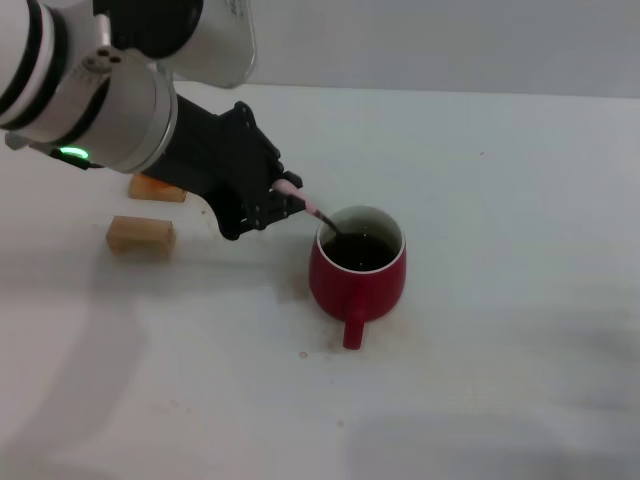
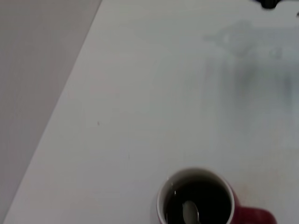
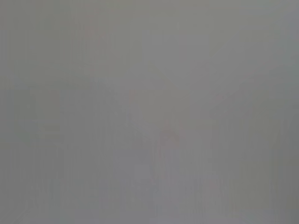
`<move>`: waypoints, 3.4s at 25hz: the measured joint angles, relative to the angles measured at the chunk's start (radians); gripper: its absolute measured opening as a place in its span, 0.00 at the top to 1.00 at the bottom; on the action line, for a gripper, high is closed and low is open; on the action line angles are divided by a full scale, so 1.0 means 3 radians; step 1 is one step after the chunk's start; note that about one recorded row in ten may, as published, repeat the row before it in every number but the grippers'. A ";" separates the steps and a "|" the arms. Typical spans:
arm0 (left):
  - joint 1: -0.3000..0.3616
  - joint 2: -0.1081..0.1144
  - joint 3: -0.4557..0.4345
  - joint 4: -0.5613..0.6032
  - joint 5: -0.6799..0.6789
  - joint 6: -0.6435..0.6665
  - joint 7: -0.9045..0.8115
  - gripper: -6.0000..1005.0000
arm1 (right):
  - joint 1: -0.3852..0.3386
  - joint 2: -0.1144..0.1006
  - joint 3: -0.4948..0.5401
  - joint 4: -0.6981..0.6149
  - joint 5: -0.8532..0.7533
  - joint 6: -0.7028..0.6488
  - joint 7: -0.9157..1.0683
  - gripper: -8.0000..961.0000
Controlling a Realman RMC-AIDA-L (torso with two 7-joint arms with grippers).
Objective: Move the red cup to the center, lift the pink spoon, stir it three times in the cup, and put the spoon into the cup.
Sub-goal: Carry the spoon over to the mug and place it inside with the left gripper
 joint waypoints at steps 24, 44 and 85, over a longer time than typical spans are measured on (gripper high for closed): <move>-0.0145 -0.0021 0.0296 0.0824 0.0057 0.0564 0.0111 0.78 | -0.0077 -0.0002 -0.0060 -0.0001 -0.0022 -0.0107 0.0000 0.99; 0.0204 -0.0009 0.0498 0.0397 -0.0076 0.0631 -0.0014 0.76 | -0.0060 -0.0003 -0.0153 -0.0001 -0.0023 -0.0134 0.0000 0.99; 0.0245 -0.0021 0.0707 0.0330 0.0070 0.1003 -0.0101 0.74 | -0.0142 0.0003 -0.0256 0.0041 -0.0019 -0.0262 -0.0005 0.99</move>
